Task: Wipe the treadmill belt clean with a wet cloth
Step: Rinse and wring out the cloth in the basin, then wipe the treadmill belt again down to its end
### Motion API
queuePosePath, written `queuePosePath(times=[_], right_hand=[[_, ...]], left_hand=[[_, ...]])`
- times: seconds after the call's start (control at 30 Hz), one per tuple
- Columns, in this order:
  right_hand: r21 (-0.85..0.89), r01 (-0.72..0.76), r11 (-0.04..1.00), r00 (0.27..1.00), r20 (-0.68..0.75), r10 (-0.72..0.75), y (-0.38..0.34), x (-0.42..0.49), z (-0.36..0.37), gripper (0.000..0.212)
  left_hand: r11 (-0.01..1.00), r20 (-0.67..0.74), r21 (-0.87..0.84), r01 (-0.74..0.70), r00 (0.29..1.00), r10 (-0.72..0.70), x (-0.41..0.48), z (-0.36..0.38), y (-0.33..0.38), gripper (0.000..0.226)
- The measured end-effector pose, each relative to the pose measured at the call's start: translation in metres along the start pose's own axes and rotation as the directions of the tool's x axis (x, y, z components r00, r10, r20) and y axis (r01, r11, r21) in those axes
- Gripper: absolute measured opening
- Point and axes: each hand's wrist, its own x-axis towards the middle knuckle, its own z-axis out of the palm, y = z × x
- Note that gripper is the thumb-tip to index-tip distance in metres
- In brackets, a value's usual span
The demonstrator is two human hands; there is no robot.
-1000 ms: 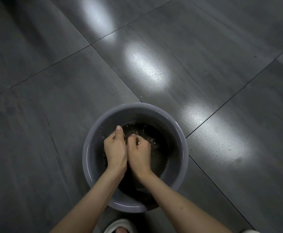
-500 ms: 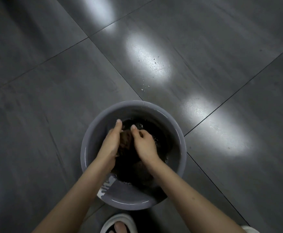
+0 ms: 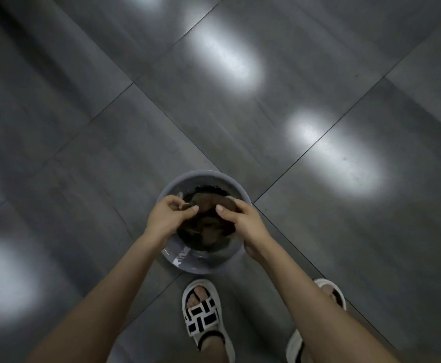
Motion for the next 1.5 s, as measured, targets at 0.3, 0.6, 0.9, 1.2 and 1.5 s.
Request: queuePosePath(times=[0.3, 0.6, 0.9, 1.2, 1.5], right_hand=[[0.101, 0.111, 0.989, 0.99, 0.076, -0.119, -0.157, -0.171, -0.074, 0.027], [0.306, 0.299, 0.904, 0.897, -0.413, -0.157, -0.288, -0.357, -0.269, 0.05], [0.21, 0.529, 0.822, 0.616, -0.761, -0.202, -0.367, -0.425, -0.467, 0.015], [0.351, 0.615, 0.706, 0.466, -0.884, 0.034, -0.436, -0.416, -0.64, 0.015], [0.323, 0.734, 0.597, 0.207, -0.944, 0.256, -0.481, -0.464, -0.85, 0.018]], left_hand=[[0.815, 0.492, 0.349, -0.462, 0.831, 0.26, -0.152, 0.023, 0.165, 0.09], [0.878, 0.641, 0.084, -0.472, 0.7, 0.314, -0.328, 0.172, 0.38, 0.029], [0.825, 0.673, -0.071, -0.561, 0.584, 0.454, -0.437, 0.378, 0.551, 0.019], [0.708, 0.819, 0.122, -0.696, 0.473, 0.323, -0.451, 0.546, 0.713, 0.023], [0.689, 0.897, 0.132, -0.713, 0.382, 0.222, -0.477, 0.745, 0.874, 0.007]])
